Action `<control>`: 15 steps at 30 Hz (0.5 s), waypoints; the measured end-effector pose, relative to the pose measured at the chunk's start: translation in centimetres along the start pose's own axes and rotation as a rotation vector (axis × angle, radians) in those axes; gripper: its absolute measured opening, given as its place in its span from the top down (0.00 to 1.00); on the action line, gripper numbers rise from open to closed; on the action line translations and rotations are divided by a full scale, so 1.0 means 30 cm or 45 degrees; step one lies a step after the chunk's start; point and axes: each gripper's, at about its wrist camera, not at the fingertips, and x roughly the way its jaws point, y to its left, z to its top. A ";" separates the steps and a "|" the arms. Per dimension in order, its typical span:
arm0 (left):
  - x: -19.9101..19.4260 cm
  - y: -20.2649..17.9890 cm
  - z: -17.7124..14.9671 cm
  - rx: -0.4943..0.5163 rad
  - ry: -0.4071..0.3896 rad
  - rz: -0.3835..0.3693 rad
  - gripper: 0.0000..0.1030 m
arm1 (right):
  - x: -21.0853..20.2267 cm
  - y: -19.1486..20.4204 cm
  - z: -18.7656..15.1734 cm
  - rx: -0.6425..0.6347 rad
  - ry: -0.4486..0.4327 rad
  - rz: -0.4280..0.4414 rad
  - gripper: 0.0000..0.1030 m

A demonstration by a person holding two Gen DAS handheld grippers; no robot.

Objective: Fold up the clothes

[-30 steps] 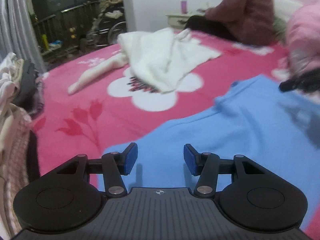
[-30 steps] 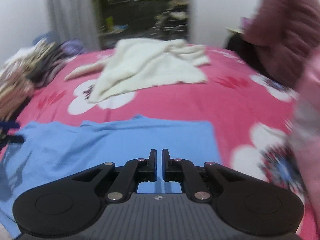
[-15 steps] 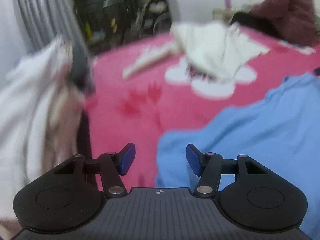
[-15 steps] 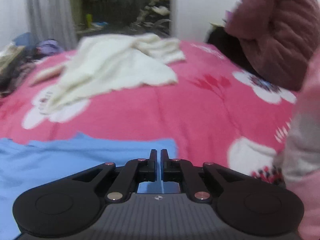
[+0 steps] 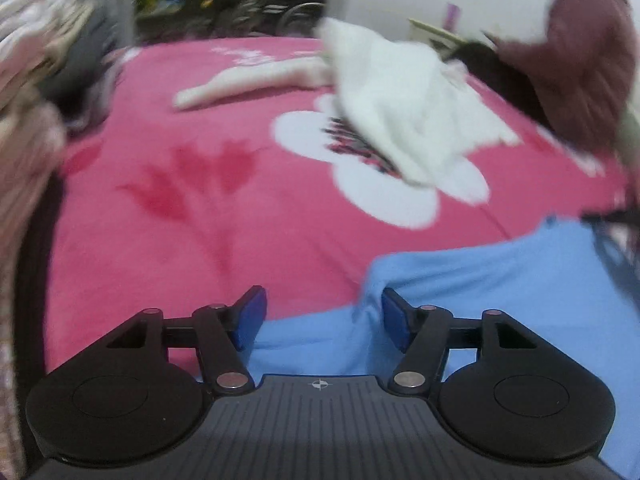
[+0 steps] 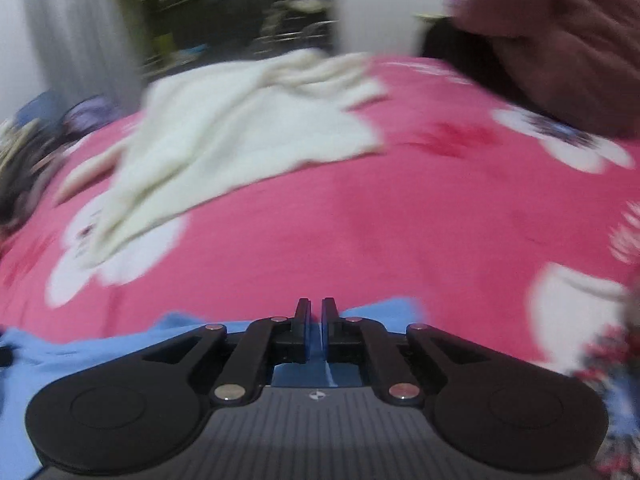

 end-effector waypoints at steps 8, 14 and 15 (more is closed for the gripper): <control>-0.087 0.056 0.037 -0.178 -0.040 -0.038 0.42 | -0.103 -0.033 -0.025 0.114 -0.040 0.188 0.90; -0.039 0.016 -0.023 0.062 0.088 0.158 0.44 | -0.006 -0.092 -0.026 0.187 0.020 0.051 1.00; -0.043 0.031 -0.029 0.052 0.085 0.217 0.40 | -0.028 -0.105 -0.021 0.196 -0.018 -0.026 1.00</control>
